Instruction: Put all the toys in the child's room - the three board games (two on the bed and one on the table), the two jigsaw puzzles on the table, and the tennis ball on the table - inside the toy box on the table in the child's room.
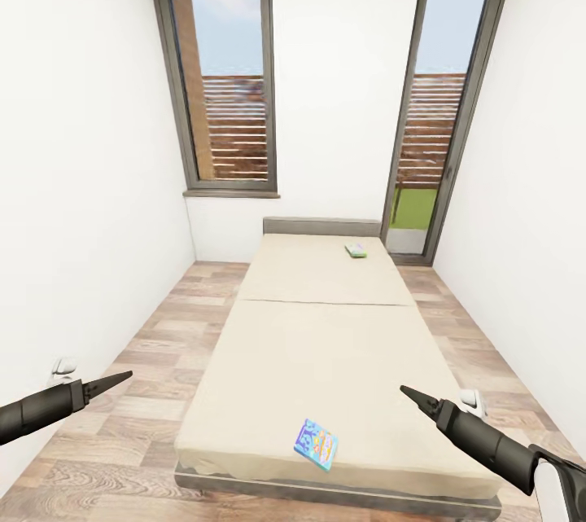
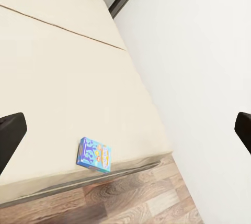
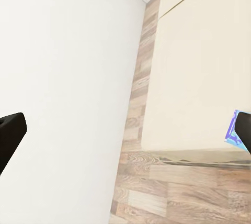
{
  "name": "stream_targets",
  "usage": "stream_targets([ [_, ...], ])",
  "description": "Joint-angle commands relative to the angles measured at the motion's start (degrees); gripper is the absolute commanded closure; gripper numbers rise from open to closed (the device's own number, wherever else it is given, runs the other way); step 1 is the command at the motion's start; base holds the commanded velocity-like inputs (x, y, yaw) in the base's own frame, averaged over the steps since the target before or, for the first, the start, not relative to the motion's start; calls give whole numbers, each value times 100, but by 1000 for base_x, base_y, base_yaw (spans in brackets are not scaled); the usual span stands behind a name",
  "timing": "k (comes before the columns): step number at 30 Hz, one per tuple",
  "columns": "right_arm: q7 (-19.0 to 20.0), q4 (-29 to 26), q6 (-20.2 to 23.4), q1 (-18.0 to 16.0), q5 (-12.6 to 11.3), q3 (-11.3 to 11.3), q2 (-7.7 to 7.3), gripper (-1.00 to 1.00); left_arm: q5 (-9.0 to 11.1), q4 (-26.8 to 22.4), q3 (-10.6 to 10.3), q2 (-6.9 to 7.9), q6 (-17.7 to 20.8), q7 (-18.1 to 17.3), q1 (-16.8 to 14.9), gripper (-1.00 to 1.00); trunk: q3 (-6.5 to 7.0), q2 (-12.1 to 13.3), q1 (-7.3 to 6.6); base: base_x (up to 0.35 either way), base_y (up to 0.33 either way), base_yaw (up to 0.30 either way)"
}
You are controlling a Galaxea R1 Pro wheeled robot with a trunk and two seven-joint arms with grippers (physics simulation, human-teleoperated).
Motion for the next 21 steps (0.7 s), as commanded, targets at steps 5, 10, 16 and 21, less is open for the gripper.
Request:
stream_targets([
  [5, 37, -2, 18, -8, 20, -13, 5, -100, -13, -1, 6, 0, 60, -30, -6, -100, -14, -13, 4, 0, 7, 0],
  [10, 37, -2, 17, -8, 16, -13, 5, -100, -13, -1, 6, 0, 60, -30, -6, -100, -14, -13, 4, 0, 98, 0],
  [16, 37, -2, 16, -8, 16, -13, 5, -100, -13, -1, 6, 0, 60, -30, -6, -100, -14, -13, 4, 0, 192, 0],
  [21, 34, -2, -99, -8, 13, -13, 5, -100, -6, -2, 5, 0, 55, -44, -6, -100, -14, -13, 4, 0, 125, 0],
])
